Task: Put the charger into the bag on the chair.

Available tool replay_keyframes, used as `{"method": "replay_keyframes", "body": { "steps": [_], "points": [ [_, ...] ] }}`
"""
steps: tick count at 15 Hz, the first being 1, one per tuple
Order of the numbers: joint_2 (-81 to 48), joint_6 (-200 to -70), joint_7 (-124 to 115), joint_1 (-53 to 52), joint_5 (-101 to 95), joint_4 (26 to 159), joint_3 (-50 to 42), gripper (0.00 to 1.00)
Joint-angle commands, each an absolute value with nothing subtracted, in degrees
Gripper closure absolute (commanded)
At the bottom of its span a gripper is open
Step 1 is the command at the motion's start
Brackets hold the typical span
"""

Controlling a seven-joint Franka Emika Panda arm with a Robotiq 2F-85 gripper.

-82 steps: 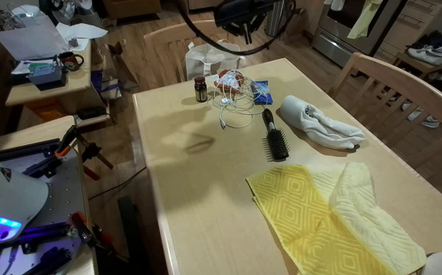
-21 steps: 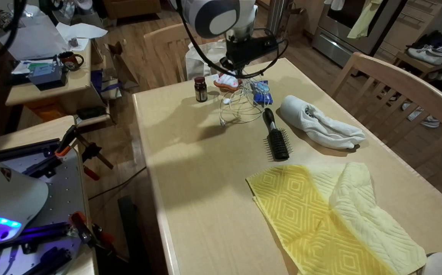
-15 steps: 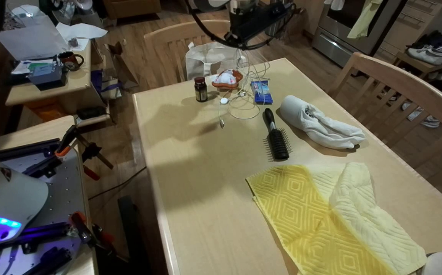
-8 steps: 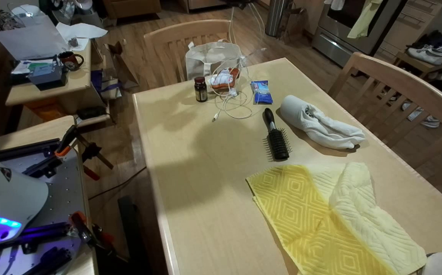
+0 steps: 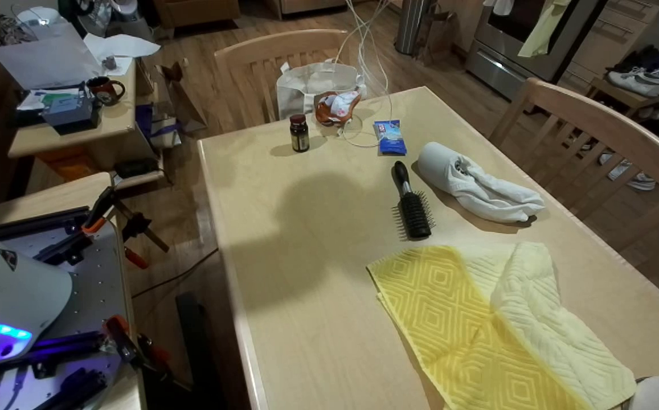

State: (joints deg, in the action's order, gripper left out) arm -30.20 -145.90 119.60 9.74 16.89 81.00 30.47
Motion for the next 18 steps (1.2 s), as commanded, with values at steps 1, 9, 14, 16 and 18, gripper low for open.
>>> {"method": "replay_keyframes", "body": {
  "steps": [1,9,14,16,18],
  "points": [
    [-28.7,-144.0,123.9,7.0,18.6,77.9,27.9,0.94],
    [-24.7,-147.2,121.5,6.8,12.0,77.2,29.1,0.94],
    [-20.8,-146.6,122.7,5.7,10.5,76.1,30.4,0.94],
    [-19.6,-146.0,123.5,4.8,9.7,75.3,31.1,0.94],
    [-18.7,-145.7,123.9,3.4,8.0,74.6,31.4,0.94]
  ]
}}
